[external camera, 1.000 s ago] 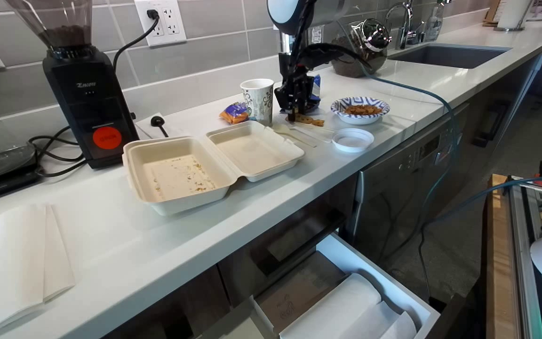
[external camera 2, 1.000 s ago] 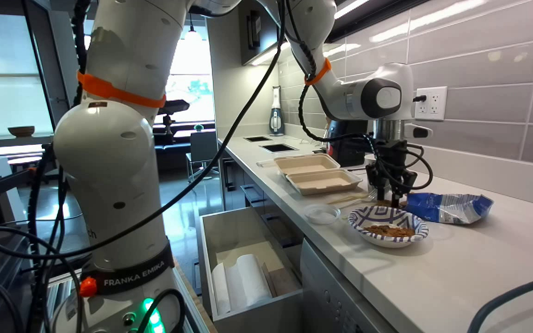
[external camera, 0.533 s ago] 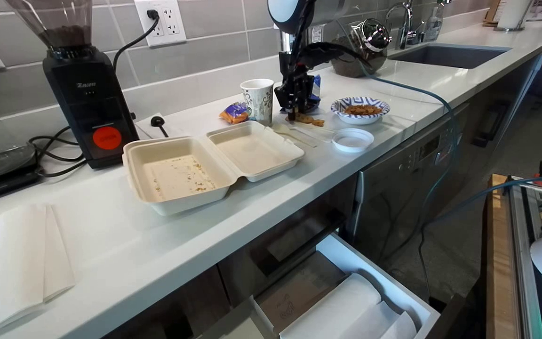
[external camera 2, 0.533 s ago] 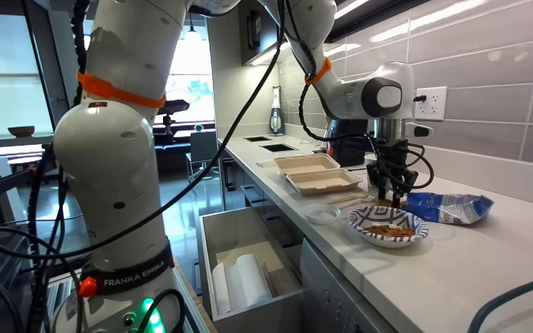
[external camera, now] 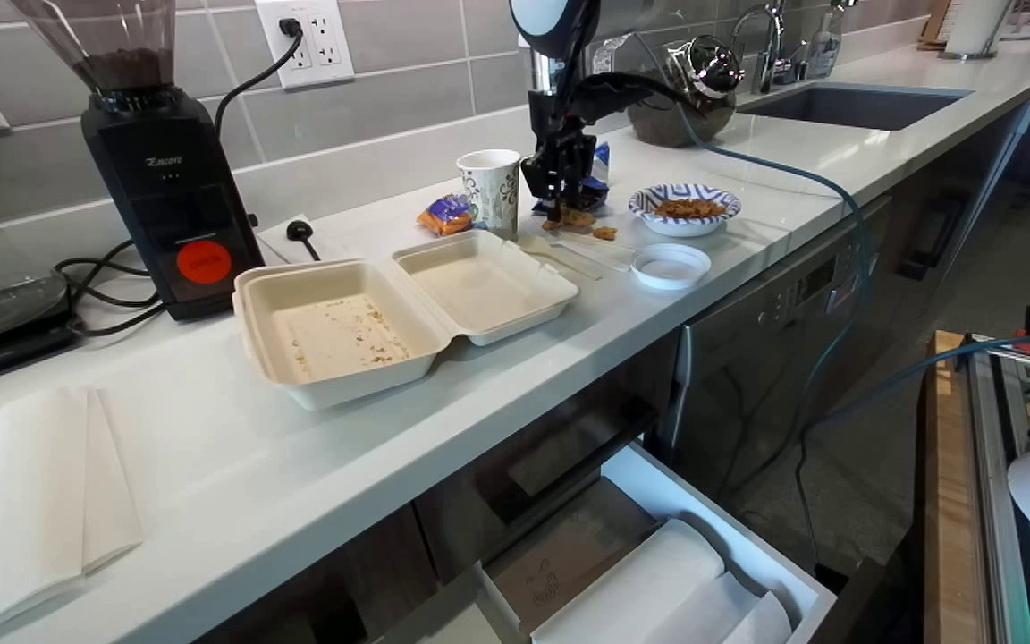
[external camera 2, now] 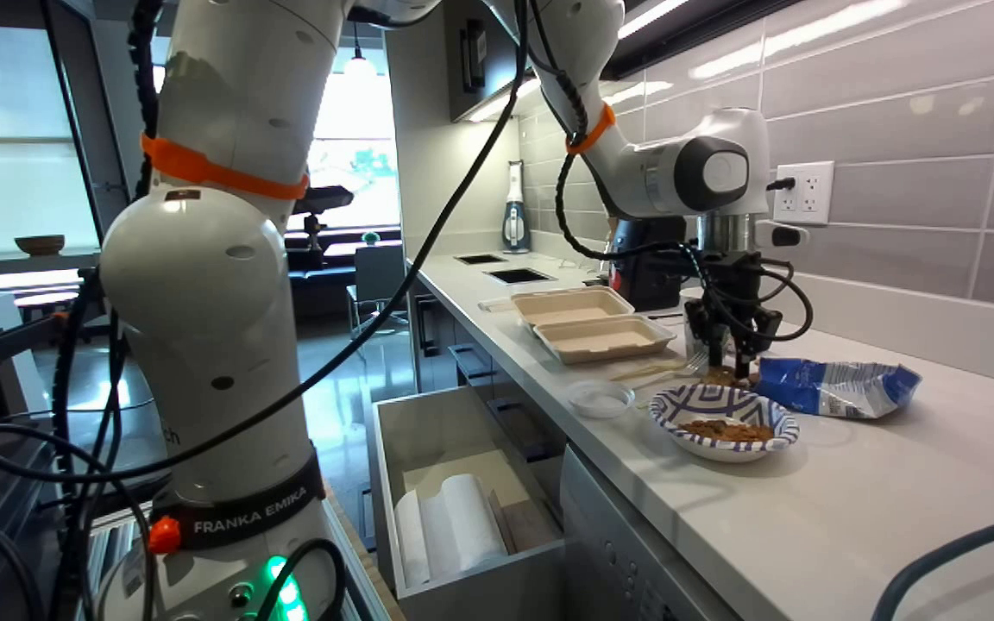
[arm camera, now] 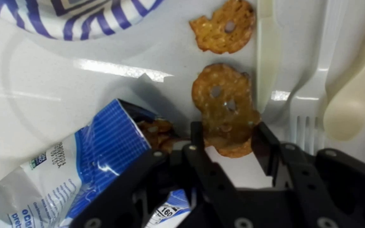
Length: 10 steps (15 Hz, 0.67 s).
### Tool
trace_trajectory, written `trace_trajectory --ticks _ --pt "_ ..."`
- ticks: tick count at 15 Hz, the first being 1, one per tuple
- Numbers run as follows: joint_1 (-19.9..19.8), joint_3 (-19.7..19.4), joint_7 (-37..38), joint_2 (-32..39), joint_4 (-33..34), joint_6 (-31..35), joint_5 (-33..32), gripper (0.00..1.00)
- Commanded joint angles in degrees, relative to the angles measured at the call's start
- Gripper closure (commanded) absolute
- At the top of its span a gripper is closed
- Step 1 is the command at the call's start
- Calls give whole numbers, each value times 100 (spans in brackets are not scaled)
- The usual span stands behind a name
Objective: Move the cookie on the counter to the slightly to the left
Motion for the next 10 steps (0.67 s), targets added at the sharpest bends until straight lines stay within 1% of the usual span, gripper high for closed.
trace_trajectory --ticks 1,3,10 --pt "115 -78 193 -191 -179 -62 -177 58" --pt "125 -70 200 -229 -209 -71 -182 59" --pt "190 -54 236 -327 -333 -80 -196 59"
